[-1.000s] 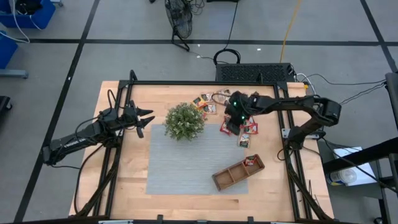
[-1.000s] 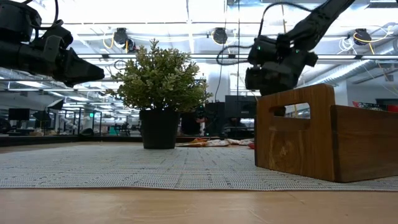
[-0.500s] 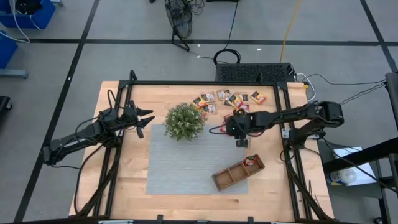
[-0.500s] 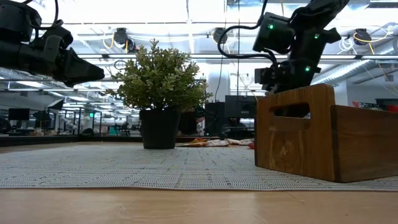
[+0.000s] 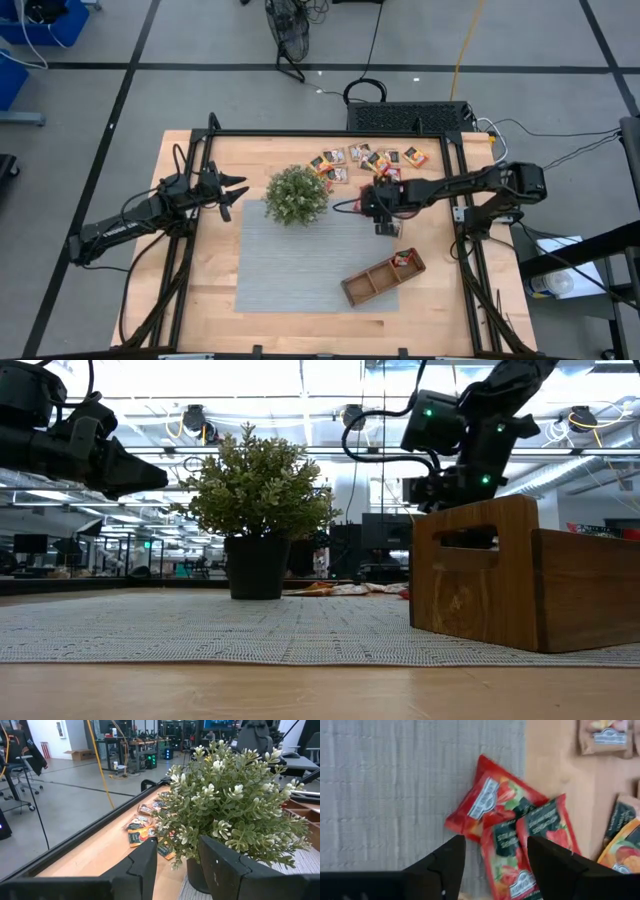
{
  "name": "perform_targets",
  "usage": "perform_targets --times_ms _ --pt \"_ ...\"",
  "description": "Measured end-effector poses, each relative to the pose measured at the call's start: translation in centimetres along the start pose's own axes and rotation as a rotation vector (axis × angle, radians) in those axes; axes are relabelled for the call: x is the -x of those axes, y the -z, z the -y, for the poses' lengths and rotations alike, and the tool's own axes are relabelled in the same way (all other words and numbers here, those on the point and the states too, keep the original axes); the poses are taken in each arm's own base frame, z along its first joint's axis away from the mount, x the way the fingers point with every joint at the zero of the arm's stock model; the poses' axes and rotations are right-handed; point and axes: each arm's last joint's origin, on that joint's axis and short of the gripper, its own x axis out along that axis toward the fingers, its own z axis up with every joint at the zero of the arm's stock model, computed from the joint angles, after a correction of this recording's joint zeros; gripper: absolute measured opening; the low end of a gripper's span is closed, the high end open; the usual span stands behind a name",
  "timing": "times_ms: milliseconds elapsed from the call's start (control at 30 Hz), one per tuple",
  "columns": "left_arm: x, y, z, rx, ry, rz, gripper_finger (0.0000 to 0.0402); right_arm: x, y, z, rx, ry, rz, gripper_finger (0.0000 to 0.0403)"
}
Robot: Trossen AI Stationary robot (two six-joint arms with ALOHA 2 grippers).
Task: Pick & Place Tea
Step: Put the strawberry tea sachet into the brown organizer
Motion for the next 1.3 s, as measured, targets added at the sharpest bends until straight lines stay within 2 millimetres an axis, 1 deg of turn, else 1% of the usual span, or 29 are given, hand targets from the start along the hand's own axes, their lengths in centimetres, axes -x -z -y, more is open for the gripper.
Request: perform_targets --times_ms 167,333,633,800,1000,1300 --pt "0.0 0.0 0.0 0.000 0.000 0.000 0.0148 -0.4 0.0 0.3 -0.017 -0.043 0.005 0.0192" --pt "0.0 0.0 0.0 0.000 0.000 0.000 0.0147 -0.8 -0.1 0.3 -0.022 -0.043 0.007 0.0192" --pt "0.0 0.0 0.0 0.000 0.000 0.000 0.0148 -2.1 0.3 0.2 0.003 -0.053 -0.055 0.0192" --pt "0.0 0.0 0.0 0.000 0.000 0.000 0.0147 -2.2 0.3 0.3 -0.003 -0.050 -0.054 0.0188" --pt "0.0 0.0 0.0 0.000 0.000 -0.001 0.0147 -2.2 0.3 0.3 -0.004 -0.049 -0.055 0.0155" --pt "0.0 0.0 0.0 0.000 0.000 -0.001 0.0147 -2.2 0.3 0.3 -0.004 -0.045 -0.056 0.0077"
